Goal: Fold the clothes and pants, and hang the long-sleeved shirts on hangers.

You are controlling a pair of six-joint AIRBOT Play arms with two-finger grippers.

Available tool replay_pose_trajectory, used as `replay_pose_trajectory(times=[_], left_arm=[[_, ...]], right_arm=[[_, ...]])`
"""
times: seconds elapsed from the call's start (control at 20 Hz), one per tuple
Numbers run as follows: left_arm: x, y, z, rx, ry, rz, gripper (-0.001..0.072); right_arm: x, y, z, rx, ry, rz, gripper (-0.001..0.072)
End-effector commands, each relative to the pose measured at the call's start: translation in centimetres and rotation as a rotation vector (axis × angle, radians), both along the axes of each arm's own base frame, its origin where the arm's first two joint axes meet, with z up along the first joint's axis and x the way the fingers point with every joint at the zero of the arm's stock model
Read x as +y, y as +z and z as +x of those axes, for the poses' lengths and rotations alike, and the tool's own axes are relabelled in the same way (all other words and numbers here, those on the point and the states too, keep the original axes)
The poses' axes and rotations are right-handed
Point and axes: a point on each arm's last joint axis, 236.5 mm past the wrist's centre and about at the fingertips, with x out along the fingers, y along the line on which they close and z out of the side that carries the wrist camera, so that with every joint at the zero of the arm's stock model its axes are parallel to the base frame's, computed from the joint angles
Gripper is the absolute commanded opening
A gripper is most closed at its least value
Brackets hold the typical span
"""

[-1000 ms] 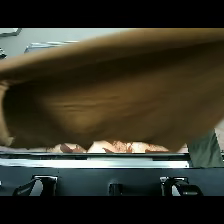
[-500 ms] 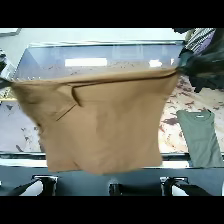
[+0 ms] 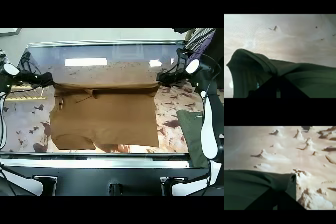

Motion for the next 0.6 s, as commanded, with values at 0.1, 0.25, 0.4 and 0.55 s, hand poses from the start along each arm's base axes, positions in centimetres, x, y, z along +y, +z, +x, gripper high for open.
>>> replay_pose_trajectory(times=[0.1,0.25,0.4,0.55], left_arm=[[-0.3,-2.3,-1.9,0.137,-0.087,0.044,0.0013],[0.6,-4.0,-4.0,0.239,-0.115,0.092,0.0014],[0.4,-5.1,-5.4,0.308,-0.137,0.082,0.0014],[0.4,-6.3,-6.9,0.384,-0.159,0.083,0.0014]], right_arm=[[0.3,-1.6,-0.8,0.061,0.028,-0.001,0.0031],[0.6,-2.7,-3.1,0.162,0.060,0.000,0.0031],[0.9,-4.4,-5.6,0.279,0.087,0.008,0.0031],[1.0,-6.5,-8.2,0.391,0.105,0.013,0.0031]])
